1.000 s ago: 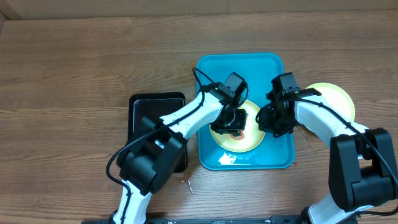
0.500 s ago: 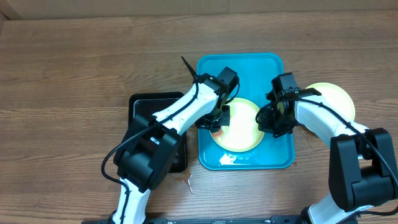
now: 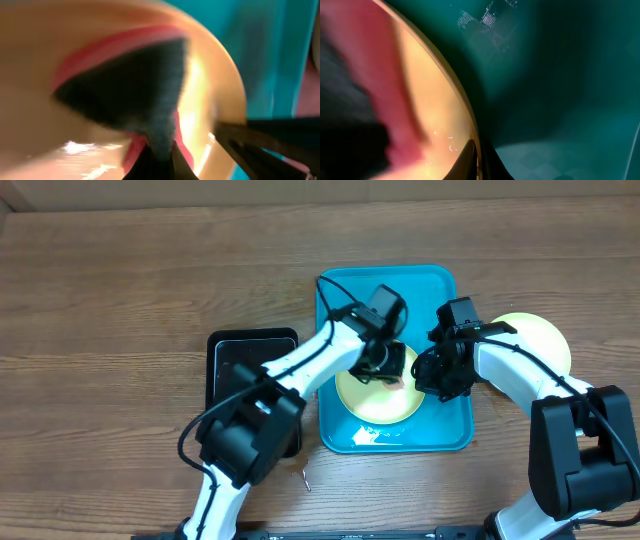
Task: Clean dirty plates on tray and stack at the side
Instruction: 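Scrub the second yellow plate with the sponge while right gripper holds rim, then return the sponge to the black tray with the left gripper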
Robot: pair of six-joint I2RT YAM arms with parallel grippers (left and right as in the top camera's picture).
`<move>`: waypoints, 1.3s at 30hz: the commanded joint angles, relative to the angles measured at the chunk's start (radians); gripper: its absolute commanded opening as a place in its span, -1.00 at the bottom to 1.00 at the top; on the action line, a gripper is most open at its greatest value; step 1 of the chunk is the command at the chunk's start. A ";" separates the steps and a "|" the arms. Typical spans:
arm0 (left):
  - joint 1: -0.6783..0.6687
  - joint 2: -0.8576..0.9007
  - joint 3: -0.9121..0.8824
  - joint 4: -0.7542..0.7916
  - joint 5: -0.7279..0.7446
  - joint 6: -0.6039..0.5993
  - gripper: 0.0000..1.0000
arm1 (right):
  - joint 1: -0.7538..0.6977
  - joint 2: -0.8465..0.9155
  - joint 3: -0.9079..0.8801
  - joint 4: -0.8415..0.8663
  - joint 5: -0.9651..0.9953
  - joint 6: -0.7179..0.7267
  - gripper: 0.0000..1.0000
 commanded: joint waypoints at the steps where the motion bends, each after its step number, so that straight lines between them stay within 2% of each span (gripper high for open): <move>1: -0.032 0.041 0.008 -0.022 0.073 0.010 -0.92 | 0.003 0.019 -0.031 -0.020 0.048 -0.001 -0.92; 8: 0.030 0.028 0.010 -0.203 0.012 -0.027 -0.92 | 0.003 0.019 -0.031 -0.024 0.048 -0.001 -0.92; 18: 0.060 -0.065 0.018 -0.366 -0.436 -0.047 -0.91 | 0.003 0.019 -0.031 -0.023 0.048 -0.001 -0.92; 24: 0.060 -0.192 0.020 -0.380 -0.441 -0.061 -0.91 | 0.003 0.019 -0.031 -0.024 0.048 -0.001 -0.92; 31: 0.075 -0.420 0.020 -0.417 -0.347 -0.011 -0.91 | 0.003 0.019 -0.031 -0.024 0.047 -0.001 -0.92; 35: 0.118 -0.504 0.020 -0.548 -0.491 0.000 -0.92 | 0.003 0.019 -0.031 -0.023 0.047 -0.001 -0.92; 39: 0.187 -0.501 -0.004 -0.660 -0.609 -0.004 -0.92 | 0.003 0.019 -0.031 -0.023 0.044 0.000 -0.92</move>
